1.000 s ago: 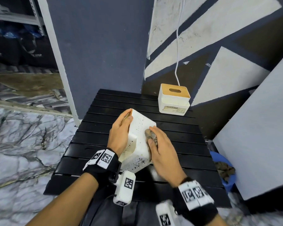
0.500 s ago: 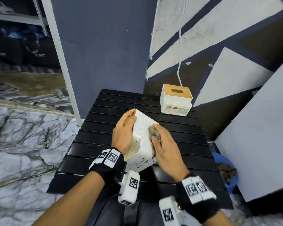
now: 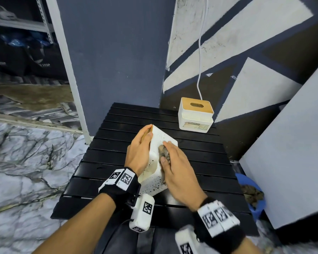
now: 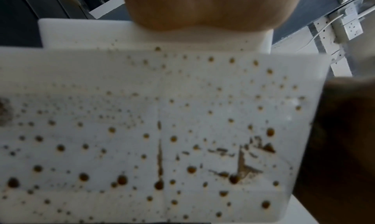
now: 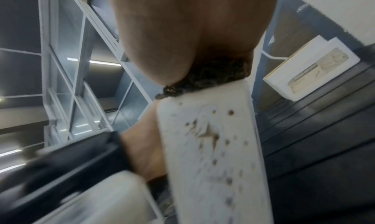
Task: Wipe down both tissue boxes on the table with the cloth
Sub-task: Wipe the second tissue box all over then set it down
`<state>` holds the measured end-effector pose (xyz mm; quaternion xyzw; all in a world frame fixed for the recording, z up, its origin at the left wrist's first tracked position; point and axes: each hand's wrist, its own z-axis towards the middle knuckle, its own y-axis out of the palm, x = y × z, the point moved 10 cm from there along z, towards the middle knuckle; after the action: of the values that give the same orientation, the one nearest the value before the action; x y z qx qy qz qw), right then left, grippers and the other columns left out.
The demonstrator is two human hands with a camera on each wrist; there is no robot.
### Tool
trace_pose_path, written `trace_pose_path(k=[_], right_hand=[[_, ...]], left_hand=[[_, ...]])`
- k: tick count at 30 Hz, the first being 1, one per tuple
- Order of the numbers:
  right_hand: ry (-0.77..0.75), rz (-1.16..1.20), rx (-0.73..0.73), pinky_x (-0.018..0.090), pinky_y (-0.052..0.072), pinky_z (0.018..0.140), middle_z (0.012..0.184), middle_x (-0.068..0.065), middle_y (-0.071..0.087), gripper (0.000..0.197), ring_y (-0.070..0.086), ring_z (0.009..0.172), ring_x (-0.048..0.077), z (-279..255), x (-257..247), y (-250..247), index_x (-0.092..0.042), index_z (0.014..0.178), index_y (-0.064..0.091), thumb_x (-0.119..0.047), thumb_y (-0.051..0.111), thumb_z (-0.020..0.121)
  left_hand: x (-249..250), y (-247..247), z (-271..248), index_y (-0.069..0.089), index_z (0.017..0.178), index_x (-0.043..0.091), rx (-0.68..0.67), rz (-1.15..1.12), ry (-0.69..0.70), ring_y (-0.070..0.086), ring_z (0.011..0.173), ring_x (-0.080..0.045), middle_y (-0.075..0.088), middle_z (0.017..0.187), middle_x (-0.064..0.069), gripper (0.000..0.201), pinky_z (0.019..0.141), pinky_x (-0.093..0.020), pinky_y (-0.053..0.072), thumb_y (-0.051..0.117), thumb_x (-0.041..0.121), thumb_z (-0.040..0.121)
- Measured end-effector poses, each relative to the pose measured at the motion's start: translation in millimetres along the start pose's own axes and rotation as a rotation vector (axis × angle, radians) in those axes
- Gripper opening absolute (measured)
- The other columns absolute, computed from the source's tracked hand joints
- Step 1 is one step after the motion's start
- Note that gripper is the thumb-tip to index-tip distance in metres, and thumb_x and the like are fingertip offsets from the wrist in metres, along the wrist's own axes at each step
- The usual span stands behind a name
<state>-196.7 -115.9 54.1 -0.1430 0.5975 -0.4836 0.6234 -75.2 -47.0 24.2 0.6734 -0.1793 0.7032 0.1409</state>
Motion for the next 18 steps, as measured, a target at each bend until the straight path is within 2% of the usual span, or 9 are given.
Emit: trace_pose_path(k=[3,5,8,10,13,16,18], right_hand=[[0.033,-0.013,-0.053,0.027,0.015,0.117,0.152,-0.001,0.029,0.047,0.023,0.14,0.013,45.9,12.0,-1.4,-0.019,0.146,0.026,-0.03,0.035,0.101],[0.063,-0.013,-0.086,0.028,0.016,0.116,0.152,0.002,0.03,0.047,0.024,0.14,0.016,71.3,20.2,-2.6,-0.017,0.146,0.026,-0.029,0.035,0.101],[0.071,-0.01,-0.092,0.025,0.017,0.113,0.151,0.003,0.032,0.046,0.027,0.139,0.016,82.6,24.6,-0.1,-0.016,0.145,0.028,-0.028,0.035,0.101],[0.063,0.018,-0.057,0.021,0.015,0.111,0.151,0.0,0.031,0.045,0.025,0.139,0.013,70.2,21.9,-0.5,-0.018,0.145,0.028,-0.028,0.035,0.101],[0.032,0.059,-0.013,0.018,0.017,0.113,0.144,-0.01,0.033,0.043,0.026,0.134,0.003,27.8,14.3,-3.8,-0.025,0.143,0.03,-0.028,0.036,0.101],[-0.006,0.085,-0.032,0.012,0.013,0.112,0.143,-0.022,0.025,0.045,0.017,0.133,-0.009,-22.8,2.2,-4.3,-0.033,0.145,0.026,-0.033,0.034,0.1],[-0.004,0.074,-0.044,0.01,0.009,0.111,0.145,-0.026,0.02,0.047,0.011,0.136,-0.011,-40.1,2.2,-2.3,-0.036,0.146,0.022,-0.036,0.032,0.1]], left_hand=[[-0.1,3.2,0.4,0.06,0.124,0.047,-0.009,0.001,-0.013,0.059,0.113,-0.004,0.064,0.119,0.024,0.03,0.107,-0.037,0.045,0.045,0.041,0.099],[0.1,3.1,1.0,0.06,0.125,0.046,-0.005,0.008,-0.011,0.056,0.116,-0.003,0.062,0.12,0.026,0.03,0.109,-0.035,0.042,0.045,0.041,0.1],[0.5,0.3,0.7,0.06,0.124,0.047,0.019,0.026,-0.008,0.057,0.116,-0.005,0.062,0.114,0.029,0.029,0.104,-0.032,0.043,0.044,0.041,0.1],[1.3,-0.8,-1.5,0.06,0.121,0.049,0.031,0.034,-0.009,0.061,0.108,-0.005,0.065,0.111,0.025,0.027,0.098,-0.031,0.047,0.044,0.042,0.1],[1.0,0.5,-2.3,0.06,0.119,0.049,0.03,0.045,-0.004,0.065,0.097,-0.007,0.07,0.105,0.019,0.027,0.093,-0.037,0.052,0.044,0.043,0.099],[0.9,1.7,-2.9,0.06,0.12,0.049,0.029,0.061,0.004,0.064,0.096,-0.007,0.07,0.103,0.019,0.027,0.093,-0.037,0.051,0.042,0.044,0.099],[1.1,4.5,-3.3,0.059,0.121,0.048,0.013,0.073,0.01,0.064,0.094,-0.005,0.07,0.102,0.02,0.028,0.091,-0.036,0.052,0.041,0.046,0.1]])
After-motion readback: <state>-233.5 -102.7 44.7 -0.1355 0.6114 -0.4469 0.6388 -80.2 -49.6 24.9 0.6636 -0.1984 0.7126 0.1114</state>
